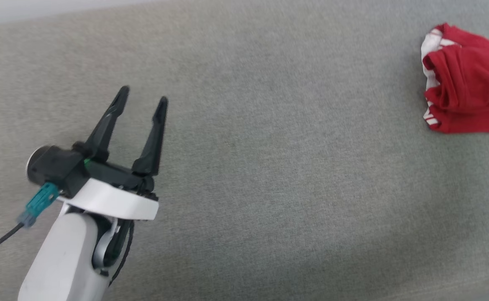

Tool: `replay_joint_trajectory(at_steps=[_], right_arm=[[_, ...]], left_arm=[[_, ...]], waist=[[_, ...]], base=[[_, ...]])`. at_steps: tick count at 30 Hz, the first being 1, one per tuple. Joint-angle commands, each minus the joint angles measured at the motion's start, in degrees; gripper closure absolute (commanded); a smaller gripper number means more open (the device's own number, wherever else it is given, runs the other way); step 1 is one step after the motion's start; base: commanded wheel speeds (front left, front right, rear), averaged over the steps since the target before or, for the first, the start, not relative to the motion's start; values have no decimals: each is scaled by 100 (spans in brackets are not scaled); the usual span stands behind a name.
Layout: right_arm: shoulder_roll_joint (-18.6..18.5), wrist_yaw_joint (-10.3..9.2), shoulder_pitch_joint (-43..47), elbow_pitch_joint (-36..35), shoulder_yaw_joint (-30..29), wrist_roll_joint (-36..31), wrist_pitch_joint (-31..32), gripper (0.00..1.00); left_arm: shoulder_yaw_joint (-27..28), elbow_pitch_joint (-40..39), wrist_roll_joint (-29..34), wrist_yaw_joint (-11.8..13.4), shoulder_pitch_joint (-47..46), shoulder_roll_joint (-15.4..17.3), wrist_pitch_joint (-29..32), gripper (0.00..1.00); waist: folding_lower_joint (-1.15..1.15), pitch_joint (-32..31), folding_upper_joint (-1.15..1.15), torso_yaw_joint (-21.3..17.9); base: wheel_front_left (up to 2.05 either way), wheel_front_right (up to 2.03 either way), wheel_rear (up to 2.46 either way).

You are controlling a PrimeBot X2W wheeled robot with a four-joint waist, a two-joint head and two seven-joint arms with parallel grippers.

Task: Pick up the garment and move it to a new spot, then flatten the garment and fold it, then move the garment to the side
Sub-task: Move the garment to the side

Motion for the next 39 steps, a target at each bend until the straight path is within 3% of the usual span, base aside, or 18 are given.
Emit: replay_joint_trajectory(at_steps=[1, 17, 28, 39], right_arm=[[55, -1, 97, -56, 38, 55, -84, 0], [623, -1, 1578, -1020, 207, 290, -1168, 0], [994, -1, 2970, -1604, -508, 70, -1591, 0], [1627, -1, 4551, -2766, -1563, -509, -1680, 0]], left_arm=[[69, -27, 57, -18, 103, -19, -27, 0], [1257, -182, 364, -18, 1546, -333, -27, 0], [1916, -274, 579, -18, 2706, -513, -27, 0], [2247, -436, 646, -18, 3469, -670, -27, 0]], waist=[[0, -160, 0, 105], [0, -1300, 0, 818], [0, -1997, 0, 1145], [0, -2276, 0, 1180]], base=[[0, 0, 0], [0, 0, 0], [0, 0, 0], [0, 0, 0]])
